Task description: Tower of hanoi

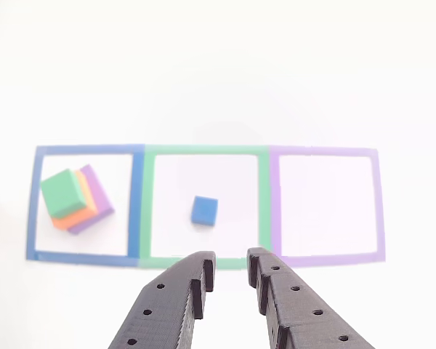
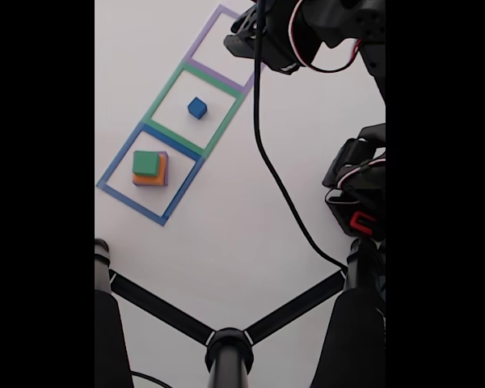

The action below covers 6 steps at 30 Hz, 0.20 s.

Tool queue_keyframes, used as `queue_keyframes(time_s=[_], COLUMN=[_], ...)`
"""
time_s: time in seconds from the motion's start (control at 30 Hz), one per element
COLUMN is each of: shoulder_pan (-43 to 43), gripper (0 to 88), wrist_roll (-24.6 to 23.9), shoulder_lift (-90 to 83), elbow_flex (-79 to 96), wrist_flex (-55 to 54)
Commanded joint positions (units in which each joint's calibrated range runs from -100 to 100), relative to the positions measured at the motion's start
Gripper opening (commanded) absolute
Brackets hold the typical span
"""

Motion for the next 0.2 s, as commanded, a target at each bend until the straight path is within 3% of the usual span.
queue_keyframes(time_s=[0.0, 0.17], shoulder_pan=[2.78, 5.76], gripper=[0.6, 2.3], wrist_roll=[0.00, 0.00], shoulder_lift=[-3.97, -8.06], elbow_flex=[-0.32, 10.22], wrist_flex=[1.28, -2.85])
